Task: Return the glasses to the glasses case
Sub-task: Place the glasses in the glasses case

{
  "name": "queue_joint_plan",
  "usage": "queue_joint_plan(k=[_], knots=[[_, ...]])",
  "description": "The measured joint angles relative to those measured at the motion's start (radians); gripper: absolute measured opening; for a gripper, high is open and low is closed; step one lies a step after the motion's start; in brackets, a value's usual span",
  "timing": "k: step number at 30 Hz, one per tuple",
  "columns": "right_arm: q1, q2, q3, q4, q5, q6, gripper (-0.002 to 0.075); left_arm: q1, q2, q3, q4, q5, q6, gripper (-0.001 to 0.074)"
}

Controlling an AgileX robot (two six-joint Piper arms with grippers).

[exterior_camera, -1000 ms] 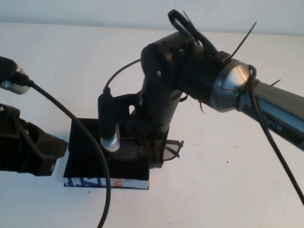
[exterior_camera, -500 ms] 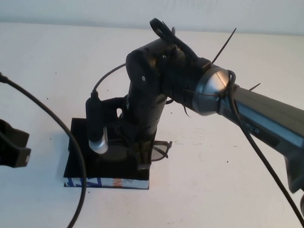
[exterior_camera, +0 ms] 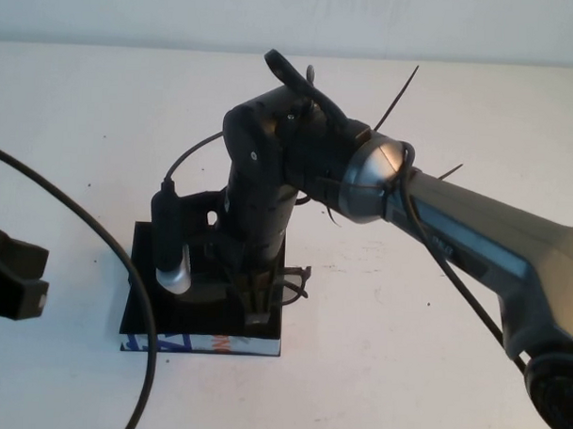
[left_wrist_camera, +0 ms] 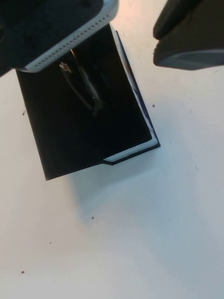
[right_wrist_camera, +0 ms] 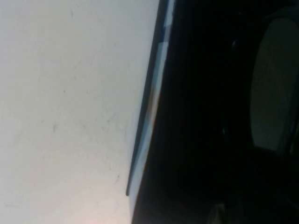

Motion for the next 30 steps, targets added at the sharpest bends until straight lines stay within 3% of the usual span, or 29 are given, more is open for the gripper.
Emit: queue_joint_plan(k=[30], knots=[[0.036,0.106,-0.106,0.032,0.000,0.019,0.0050,0.000,0.000,0.000,-0.008,0.002,0.000,-0.0001]])
